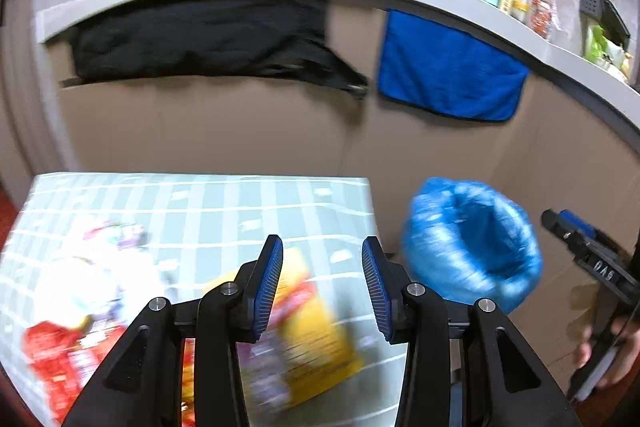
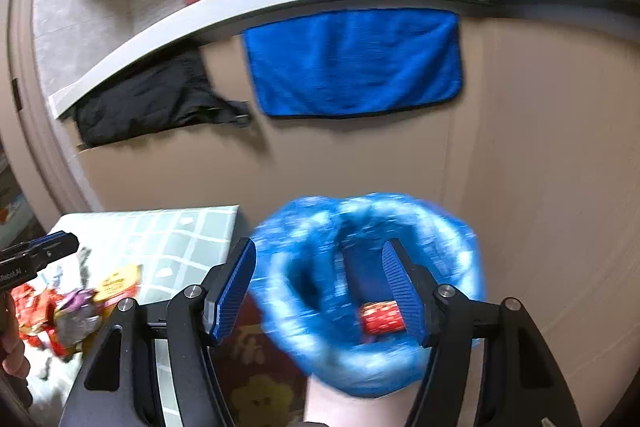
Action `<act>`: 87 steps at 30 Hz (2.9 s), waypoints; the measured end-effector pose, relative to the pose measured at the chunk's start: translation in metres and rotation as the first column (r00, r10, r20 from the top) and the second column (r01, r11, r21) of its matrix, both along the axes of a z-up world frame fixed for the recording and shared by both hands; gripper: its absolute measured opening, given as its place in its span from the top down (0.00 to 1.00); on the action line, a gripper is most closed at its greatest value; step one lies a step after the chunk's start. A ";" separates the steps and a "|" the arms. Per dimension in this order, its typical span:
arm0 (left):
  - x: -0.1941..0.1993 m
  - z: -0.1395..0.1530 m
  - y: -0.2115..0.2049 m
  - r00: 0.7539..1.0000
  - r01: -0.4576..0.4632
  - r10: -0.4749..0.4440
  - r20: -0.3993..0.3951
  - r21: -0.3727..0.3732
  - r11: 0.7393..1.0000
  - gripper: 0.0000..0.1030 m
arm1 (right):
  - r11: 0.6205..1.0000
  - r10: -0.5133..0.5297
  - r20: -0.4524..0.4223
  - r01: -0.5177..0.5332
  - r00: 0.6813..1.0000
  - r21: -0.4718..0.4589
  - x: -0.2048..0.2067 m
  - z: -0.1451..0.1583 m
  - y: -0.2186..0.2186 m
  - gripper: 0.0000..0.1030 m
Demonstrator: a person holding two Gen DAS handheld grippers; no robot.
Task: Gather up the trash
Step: 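Open both tools to drop the cup and sponge into the bin, then grasp the red plastic bag with the left tool while the right tool grasps the white tissue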
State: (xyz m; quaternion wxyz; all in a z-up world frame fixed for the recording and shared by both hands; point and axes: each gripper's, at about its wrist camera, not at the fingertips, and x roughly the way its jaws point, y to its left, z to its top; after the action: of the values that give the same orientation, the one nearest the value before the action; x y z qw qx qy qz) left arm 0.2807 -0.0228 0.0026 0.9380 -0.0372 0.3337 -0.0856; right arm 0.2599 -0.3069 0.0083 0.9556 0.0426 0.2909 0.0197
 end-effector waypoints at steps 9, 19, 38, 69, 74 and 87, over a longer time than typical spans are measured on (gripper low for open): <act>-0.066 -0.007 0.117 0.976 -0.216 0.216 0.015 -0.006 0.976 0.59 | 0.982 0.186 -0.038 -0.186 0.982 0.023 -0.014 -0.008 0.097 0.39; -0.122 -0.036 0.193 0.939 -0.341 0.343 0.001 -0.106 0.934 0.59 | 0.914 0.405 -0.124 -0.406 0.906 0.017 -0.039 -0.040 0.198 0.39; -0.164 -0.064 0.225 0.932 -0.363 0.361 -0.038 -0.097 0.927 0.58 | 0.792 0.593 -0.149 -0.607 0.791 -0.065 -0.047 -0.031 0.311 0.39; -0.134 -0.070 0.222 0.945 -0.320 0.299 -0.130 -0.193 0.928 0.50 | 0.824 0.558 -0.126 -0.565 0.820 -0.033 -0.034 -0.018 0.278 0.94; -0.110 -0.061 0.213 0.953 -0.297 0.274 -0.131 -0.219 0.929 0.39 | 0.843 0.533 -0.105 -0.537 0.840 -0.016 -0.036 -0.016 0.255 0.94; -0.076 -0.083 0.219 0.924 -0.360 0.309 -0.224 -0.244 0.900 0.39 | 0.854 0.519 -0.112 -0.519 0.848 0.034 -0.052 -0.030 0.224 0.92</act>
State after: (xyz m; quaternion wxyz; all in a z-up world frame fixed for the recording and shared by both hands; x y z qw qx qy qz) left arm 0.2046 0.1967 -0.0808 0.8898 -0.2345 0.3900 0.0347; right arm 0.2081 -0.0828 -0.0214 0.8960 -0.0355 0.3472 0.2745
